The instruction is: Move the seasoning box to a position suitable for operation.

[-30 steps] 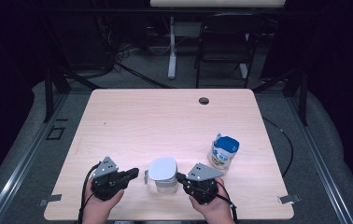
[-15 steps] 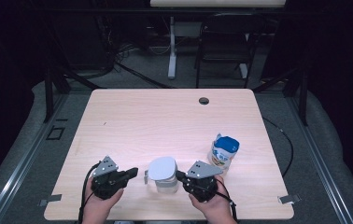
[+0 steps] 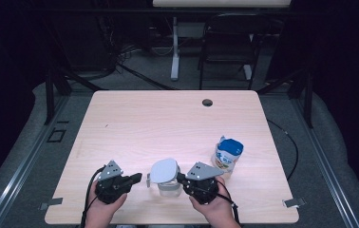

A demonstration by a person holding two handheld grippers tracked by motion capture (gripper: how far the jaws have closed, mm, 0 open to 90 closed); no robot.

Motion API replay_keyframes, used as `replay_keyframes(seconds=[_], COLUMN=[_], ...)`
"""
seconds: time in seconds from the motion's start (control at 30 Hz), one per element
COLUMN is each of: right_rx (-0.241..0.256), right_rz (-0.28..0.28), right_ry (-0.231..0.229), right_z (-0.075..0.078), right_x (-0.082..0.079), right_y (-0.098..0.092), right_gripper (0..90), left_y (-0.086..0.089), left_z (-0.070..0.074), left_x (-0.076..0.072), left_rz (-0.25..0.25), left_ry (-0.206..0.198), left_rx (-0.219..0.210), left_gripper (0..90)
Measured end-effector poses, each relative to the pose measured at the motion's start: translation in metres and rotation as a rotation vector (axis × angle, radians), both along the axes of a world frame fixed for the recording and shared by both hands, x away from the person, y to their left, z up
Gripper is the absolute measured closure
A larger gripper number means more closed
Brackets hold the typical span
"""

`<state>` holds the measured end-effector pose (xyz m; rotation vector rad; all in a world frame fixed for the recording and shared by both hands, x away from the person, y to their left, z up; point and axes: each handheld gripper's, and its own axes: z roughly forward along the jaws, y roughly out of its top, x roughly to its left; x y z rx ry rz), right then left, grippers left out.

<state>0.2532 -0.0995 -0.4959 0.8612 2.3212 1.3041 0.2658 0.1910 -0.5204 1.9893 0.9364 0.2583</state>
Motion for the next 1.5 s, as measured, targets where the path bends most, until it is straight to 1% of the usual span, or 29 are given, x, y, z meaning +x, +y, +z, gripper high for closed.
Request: replay_keyframes(seconds=[0.07,0.1,0.13,0.2,0.23,0.27,0.4,0.43,0.63,0.87,0.97,1.03,1.07,1.23,1.33,1.37,1.5], right_rx=[0.002,0.001,0.003,0.004,0.001,0.000,0.004,0.002,0.007,0.013,0.020,0.017,0.013,0.019,0.020,0.021,0.020], right_rz=[0.002,0.003,0.004,0.004,0.005,0.009,0.008,0.010,0.013,0.016,0.021,0.024,0.025,0.029,0.032,0.034,0.036], right_ry=[-0.003,0.000,-0.002,-0.004,-0.005,-0.004,-0.006,-0.008,-0.011,-0.015,-0.020,-0.021,-0.023,-0.029,-0.031,-0.036,-0.039], right_z=[0.002,0.003,0.004,0.005,0.005,0.006,0.008,0.008,0.012,0.014,0.016,0.017,0.018,0.020,0.021,0.023,0.024], right_x=[0.000,0.000,0.000,0.000,0.000,0.000,0.000,0.000,0.000,0.001,0.000,0.000,0.000,0.000,0.000,0.000,0.000], right_y=[0.002,0.002,0.003,0.003,0.004,0.005,0.006,0.008,0.010,0.013,0.015,0.016,0.017,0.020,0.022,0.023,0.024], right_gripper=[89.1,89.2,89.2,89.2,89.2,89.2,89.2,89.2,89.2,89.1,89.1,89.1,89.1,89.1,89.1,89.0,89.0], left_y=[-0.001,-0.003,-0.002,-0.002,-0.002,-0.001,-0.002,-0.003,-0.006,-0.007,-0.006,-0.006,-0.007,-0.010,-0.011,-0.011,-0.010], left_z=[0.000,0.000,0.000,0.000,0.000,0.000,-0.001,-0.001,-0.003,-0.001,0.000,0.001,0.001,0.002,0.002,0.002,0.001], left_x=[0.000,-0.001,-0.001,-0.001,-0.001,-0.001,-0.002,-0.003,-0.004,-0.005,-0.006,-0.006,-0.006,-0.007,-0.007,-0.008,-0.008], left_rz=[0.000,0.000,-0.011,-0.004,-0.001,-0.007,-0.003,-0.011,-0.020,-0.021,-0.020,-0.020,-0.020,-0.029,-0.028,-0.032,-0.033], left_ry=[0.001,0.002,0.002,0.004,-0.001,-0.001,0.005,0.004,0.007,0.013,0.004,0.006,0.003,-0.002,-0.001,-0.006,-0.004], left_rx=[-0.004,0.003,0.011,0.004,0.001,0.006,0.002,0.011,0.019,0.009,0.001,0.003,-0.002,0.008,0.001,0.011,0.017], left_gripper=[90.0,90.0,90.0,90.0,90.0,90.0,90.0,90.0,90.0,90.0,90.0,90.0,90.0,90.0,90.0,90.0,90.0])
